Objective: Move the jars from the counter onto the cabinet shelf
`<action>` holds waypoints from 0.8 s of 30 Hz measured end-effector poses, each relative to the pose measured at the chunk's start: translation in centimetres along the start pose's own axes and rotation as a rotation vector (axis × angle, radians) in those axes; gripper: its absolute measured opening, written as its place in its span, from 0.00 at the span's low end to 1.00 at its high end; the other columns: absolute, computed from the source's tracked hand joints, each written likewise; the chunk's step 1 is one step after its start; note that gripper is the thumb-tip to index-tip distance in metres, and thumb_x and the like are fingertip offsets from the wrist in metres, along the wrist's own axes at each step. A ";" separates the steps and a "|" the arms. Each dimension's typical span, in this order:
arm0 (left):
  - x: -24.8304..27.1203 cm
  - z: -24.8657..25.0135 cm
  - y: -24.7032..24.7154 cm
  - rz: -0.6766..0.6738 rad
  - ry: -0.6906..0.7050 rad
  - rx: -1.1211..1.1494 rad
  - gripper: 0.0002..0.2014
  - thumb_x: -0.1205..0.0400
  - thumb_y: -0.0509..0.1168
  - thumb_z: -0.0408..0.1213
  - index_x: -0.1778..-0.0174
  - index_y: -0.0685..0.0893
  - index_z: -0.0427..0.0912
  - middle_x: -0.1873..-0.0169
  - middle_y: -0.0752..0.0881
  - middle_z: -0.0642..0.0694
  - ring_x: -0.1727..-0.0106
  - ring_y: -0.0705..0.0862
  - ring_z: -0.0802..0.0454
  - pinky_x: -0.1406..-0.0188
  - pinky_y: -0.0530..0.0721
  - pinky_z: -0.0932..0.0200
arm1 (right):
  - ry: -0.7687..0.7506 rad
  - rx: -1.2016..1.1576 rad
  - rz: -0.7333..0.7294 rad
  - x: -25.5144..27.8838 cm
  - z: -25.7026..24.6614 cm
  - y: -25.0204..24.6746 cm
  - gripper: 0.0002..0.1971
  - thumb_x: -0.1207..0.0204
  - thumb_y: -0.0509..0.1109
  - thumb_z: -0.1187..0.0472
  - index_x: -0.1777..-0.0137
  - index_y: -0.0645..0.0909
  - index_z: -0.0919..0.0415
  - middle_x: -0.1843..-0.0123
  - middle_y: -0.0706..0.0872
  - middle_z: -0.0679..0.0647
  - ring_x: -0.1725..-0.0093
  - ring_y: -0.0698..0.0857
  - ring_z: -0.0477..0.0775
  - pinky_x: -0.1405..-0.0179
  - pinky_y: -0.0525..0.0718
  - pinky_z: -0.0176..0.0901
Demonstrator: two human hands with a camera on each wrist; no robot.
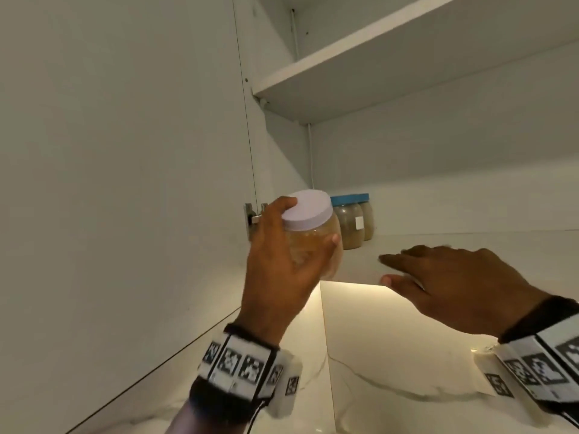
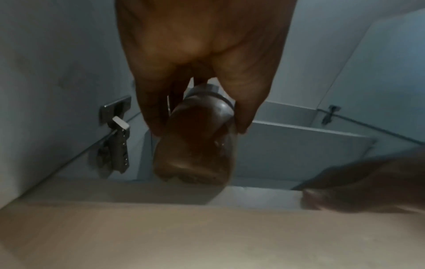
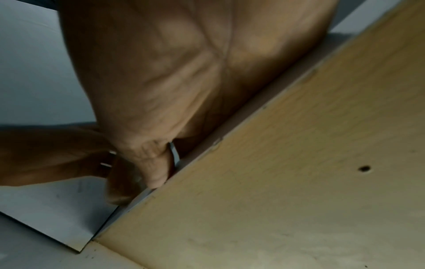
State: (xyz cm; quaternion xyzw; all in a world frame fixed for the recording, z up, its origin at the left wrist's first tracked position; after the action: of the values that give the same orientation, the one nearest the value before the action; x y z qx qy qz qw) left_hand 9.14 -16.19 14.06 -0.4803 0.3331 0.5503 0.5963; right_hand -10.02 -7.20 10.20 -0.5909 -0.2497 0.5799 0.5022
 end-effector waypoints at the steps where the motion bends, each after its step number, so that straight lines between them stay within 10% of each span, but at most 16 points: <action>1: -1.0 -0.5 0.8 -0.032 -0.017 -0.025 0.36 0.21 0.74 0.55 0.21 0.67 0.51 0.29 0.76 0.53 0.32 0.81 0.53 0.40 0.91 0.57 | 0.005 -0.008 -0.006 0.0 0.0 -0.1 0.30 0.15 0.39 0.30 0.14 0.57 0.31 0.16 0.73 0.37 0.22 0.79 0.49 0.30 0.81 0.51; 18: -3.6 -5.6 4.8 -0.207 -0.079 -0.311 0.37 0.14 0.67 0.33 0.11 0.57 0.47 0.29 0.81 0.42 0.33 0.85 0.48 0.39 0.81 0.62 | 0.005 0.005 -0.030 0.0 0.1 -0.2 0.30 0.14 0.41 0.30 0.14 0.59 0.32 0.14 0.72 0.46 0.22 0.79 0.58 0.29 0.78 0.61; 24: 6.4 -2.5 3.3 0.069 0.315 -0.131 0.21 0.19 0.70 0.27 0.30 0.78 0.25 0.35 0.81 0.30 0.36 0.82 0.37 0.37 0.85 0.49 | -0.033 0.039 -0.022 -0.1 -0.6 0.3 0.29 0.15 0.43 0.30 0.16 0.63 0.33 0.27 0.83 0.56 0.36 0.86 0.67 0.42 0.80 0.59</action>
State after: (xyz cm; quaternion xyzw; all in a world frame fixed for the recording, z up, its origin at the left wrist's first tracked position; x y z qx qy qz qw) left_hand 7.35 -16.59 6.66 -0.5867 0.4021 0.5087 0.4851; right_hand -9.59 -7.54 9.82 -0.5687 -0.2532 0.5887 0.5157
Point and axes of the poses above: each hand's wrist, its own x-axis away from the middle knuckle, its own y-axis out of the palm, z = x × y, the point moved 10 cm from there along -x, towards the middle knuckle
